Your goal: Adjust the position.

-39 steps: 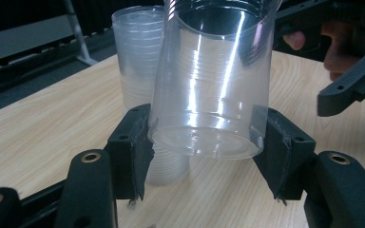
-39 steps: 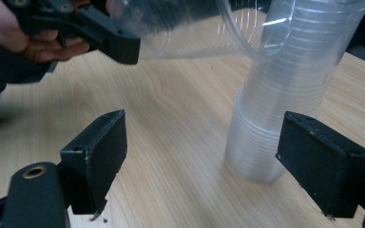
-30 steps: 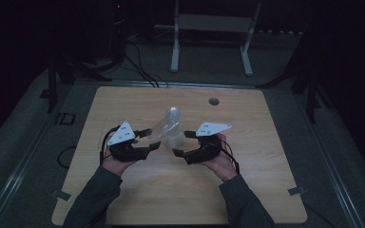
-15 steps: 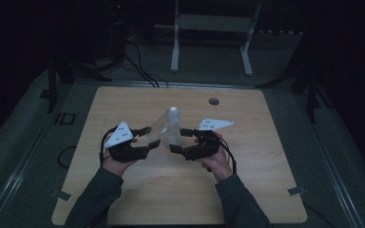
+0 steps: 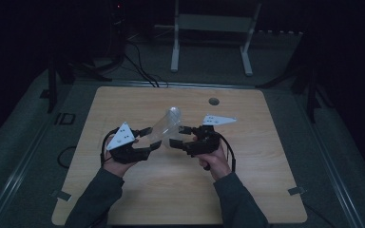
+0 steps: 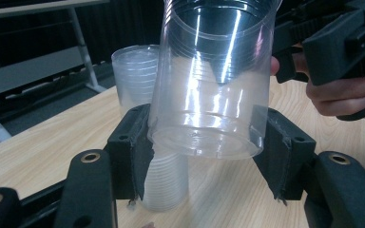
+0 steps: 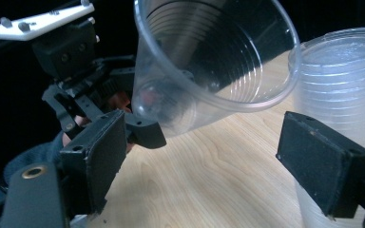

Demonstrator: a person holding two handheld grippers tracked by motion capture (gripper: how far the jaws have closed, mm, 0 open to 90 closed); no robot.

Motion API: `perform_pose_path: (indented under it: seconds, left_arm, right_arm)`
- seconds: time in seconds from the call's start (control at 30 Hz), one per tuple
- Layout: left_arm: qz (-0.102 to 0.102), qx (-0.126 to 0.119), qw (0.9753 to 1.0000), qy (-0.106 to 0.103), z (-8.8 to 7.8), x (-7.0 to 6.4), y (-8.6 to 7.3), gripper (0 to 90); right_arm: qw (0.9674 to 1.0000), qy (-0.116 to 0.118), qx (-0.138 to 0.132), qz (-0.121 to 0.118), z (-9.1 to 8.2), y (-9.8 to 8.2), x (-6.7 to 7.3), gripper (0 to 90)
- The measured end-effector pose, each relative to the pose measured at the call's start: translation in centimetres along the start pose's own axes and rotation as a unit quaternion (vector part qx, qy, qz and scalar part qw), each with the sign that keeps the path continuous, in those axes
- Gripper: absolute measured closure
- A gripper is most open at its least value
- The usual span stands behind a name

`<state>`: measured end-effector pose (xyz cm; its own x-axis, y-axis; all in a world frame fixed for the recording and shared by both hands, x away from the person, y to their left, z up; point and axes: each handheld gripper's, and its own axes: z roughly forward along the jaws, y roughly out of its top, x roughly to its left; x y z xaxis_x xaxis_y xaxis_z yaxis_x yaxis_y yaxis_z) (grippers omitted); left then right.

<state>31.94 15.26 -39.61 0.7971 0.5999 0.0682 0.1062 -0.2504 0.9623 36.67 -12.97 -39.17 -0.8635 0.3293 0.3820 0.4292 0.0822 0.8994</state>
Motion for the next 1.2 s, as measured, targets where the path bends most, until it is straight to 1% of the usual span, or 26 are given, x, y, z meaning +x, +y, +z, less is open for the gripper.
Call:
perform_pose_path:
  seconds: [0.1, 0.27, 0.4, 0.43, 0.5, 0.57, 0.63, 0.7, 0.8, 0.9, 0.97, 1.03, 1.2]
  left_arm:
    - [0.009, 0.0, 1.0, 0.0, 0.1, -0.1, 0.0, 41.5]
    - [0.015, -0.002, 0.9999, -0.004, 0.1, -0.3, 0.1, 41.5]
    - [0.016, -0.004, 0.9998, -0.006, 0.1, -0.4, 0.1, 41.4]
    - [0.02, -0.004, 0.9998, -0.009, 0.2, -0.6, 0.1, 41.4]
    - [0.021, -0.005, 0.9997, -0.011, 0.3, -0.7, 0.1, 41.4]
    - [0.025, -0.004, 0.9996, -0.013, 0.4, -0.9, 0.0, 41.3]
    - [0.024, -0.005, 0.9995, -0.018, 0.6, -1.0, 0.0, 41.3]
    - [0.029, -0.002, 0.9994, -0.021, 0.7, -1.2, -0.1, 41.3]
    - [0.031, -0.003, 0.9992, -0.026, 0.9, -1.4, -0.1, 41.3]
    - [0.031, -0.003, 0.9991, -0.028, 1.0, -1.5, -0.1, 41.2]
    - [0.031, -0.002, 0.9991, -0.03, 1.0, -1.5, -0.1, 41.2]
    - [0.03, -0.002, 0.9991, -0.031, 1.0, -1.5, -0.2, 41.2]
    - [0.03, -0.001, 0.999, -0.033, 1.0, -1.5, -0.1, 41.1]
  right_arm:
    - [1.0, 0.006, -0.003, 0.006, 0.1, 0.1, -0.1, 16.6]
    - [0.9995, 0.017, -0.012, 0.022, 0.2, 0.1, -0.3, 16.5]
    - [0.9993, 0.023, -0.013, 0.026, 0.3, 0.1, -0.3, 16.5]
    - [0.999, 0.03, -0.015, 0.03, 0.4, 0.1, -0.3, 16.5]
    - [0.9987, 0.034, -0.019, 0.034, 0.5, 0.1, -0.3, 16.5]
    - [0.998, 0.043, -0.024, 0.039, 0.6, 0.1, -0.4, 16.5]
    - [0.9978, 0.048, -0.025, 0.04, 0.7, 0.1, -0.3, 16.5]
    - [0.9976, 0.051, -0.022, 0.041, 0.9, 0.1, -0.2, 16.5]
    - [0.9968, 0.059, -0.028, 0.047, 1.0, 0.1, -0.2, 16.7]
    - [0.996, 0.067, -0.032, 0.05, 1.1, 0.1, -0.2, 20.4]
    - [0.9963, 0.065, -0.03, 0.048, 1.1, 0.1, -0.2, 24.1]
    - [0.9961, 0.064, -0.034, 0.051, 1.1, 0.1, -0.2, 28.2]
    - [0.9964, 0.062, -0.034, 0.047, 1.0, 0.1, -0.1, 30.4]
